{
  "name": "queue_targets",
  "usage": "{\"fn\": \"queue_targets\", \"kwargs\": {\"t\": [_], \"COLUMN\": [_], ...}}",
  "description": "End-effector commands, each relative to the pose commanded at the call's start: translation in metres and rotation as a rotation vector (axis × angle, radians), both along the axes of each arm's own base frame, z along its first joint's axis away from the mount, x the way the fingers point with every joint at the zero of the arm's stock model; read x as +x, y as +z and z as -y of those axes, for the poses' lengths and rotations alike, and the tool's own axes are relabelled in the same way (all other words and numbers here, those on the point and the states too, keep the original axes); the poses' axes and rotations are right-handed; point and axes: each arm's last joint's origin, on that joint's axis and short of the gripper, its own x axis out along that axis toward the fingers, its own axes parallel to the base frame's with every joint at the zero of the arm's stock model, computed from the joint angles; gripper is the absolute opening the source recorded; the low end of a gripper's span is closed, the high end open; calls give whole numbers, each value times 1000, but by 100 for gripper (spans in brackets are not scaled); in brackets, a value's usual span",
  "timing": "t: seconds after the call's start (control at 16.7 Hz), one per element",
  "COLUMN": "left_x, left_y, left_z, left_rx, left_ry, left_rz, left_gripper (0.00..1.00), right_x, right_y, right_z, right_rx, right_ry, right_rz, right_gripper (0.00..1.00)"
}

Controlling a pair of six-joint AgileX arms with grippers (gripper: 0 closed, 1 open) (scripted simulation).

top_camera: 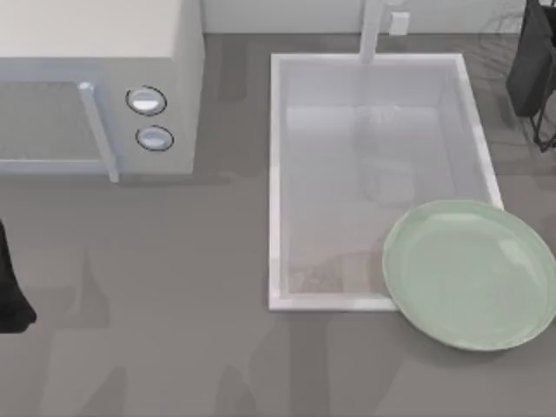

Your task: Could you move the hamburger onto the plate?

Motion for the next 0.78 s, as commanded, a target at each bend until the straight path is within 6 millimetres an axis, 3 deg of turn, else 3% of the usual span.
{"fn": "queue_targets", "kwargs": {"t": [0.36, 0.78], "left_x": [0, 0], "left_y": [0, 0], "left_z": [0, 0], "left_rx": [0, 0], "left_ry": [0, 0], "left_rz": [0, 0], "left_gripper": [100, 100], "right_x": [16, 19], "right_y": [-8, -23], "right_z": [-38, -101], "right_rx": [-11, -64], "right_ry": [-394, -1088], "right_rz": [-45, -80], "right_gripper": [0, 0]}}
